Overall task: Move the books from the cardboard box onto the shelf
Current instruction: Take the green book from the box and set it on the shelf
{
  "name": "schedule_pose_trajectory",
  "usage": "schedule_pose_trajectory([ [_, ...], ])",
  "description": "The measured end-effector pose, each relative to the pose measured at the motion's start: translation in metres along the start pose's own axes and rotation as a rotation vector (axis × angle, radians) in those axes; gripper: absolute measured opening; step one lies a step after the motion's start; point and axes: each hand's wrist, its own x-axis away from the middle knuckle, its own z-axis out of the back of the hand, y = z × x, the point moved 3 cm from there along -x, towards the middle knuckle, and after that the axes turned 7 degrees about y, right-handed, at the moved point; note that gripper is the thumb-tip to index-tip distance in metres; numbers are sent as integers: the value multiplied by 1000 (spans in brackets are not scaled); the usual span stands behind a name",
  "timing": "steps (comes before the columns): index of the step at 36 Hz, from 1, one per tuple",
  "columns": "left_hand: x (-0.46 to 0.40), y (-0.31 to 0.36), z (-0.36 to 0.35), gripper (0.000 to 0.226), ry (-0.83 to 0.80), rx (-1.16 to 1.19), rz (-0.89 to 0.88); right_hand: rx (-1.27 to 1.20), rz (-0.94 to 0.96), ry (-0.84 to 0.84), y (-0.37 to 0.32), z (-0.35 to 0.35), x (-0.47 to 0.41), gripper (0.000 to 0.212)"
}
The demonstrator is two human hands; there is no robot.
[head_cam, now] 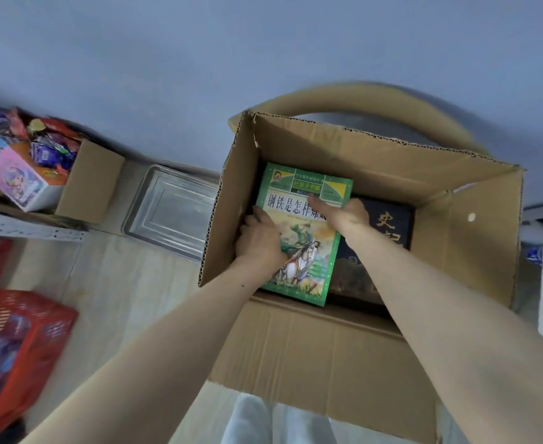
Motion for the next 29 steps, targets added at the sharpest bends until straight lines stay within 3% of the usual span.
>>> schedule_pose_trajectory([
  [5,-6,-4,-1,123,16,-28,-9,-233,-163,-6,4,-9,-7,98],
  [13,-10,-7,-4,125,63,-19,-13,-387,-167,2,6,-14,-1,94],
  [16,-9,-5,-7,118,95,10,-40,-368,-155,54,10,-7,-2,76],
  [19,-5,-3,-12,108,123,52,-45,-354,-139,44,10,-1,-1,90],
  [24,-11,-10,-9,85,116,233,51,-401,-128,7,10,6,4,92],
  [26,-14,-13,-9,69,63,282,44,-439,-128,11,13,8,5,87],
  [29,-16,-11,-15,81,8,274,25,-490,-139,29,18,11,8,59],
])
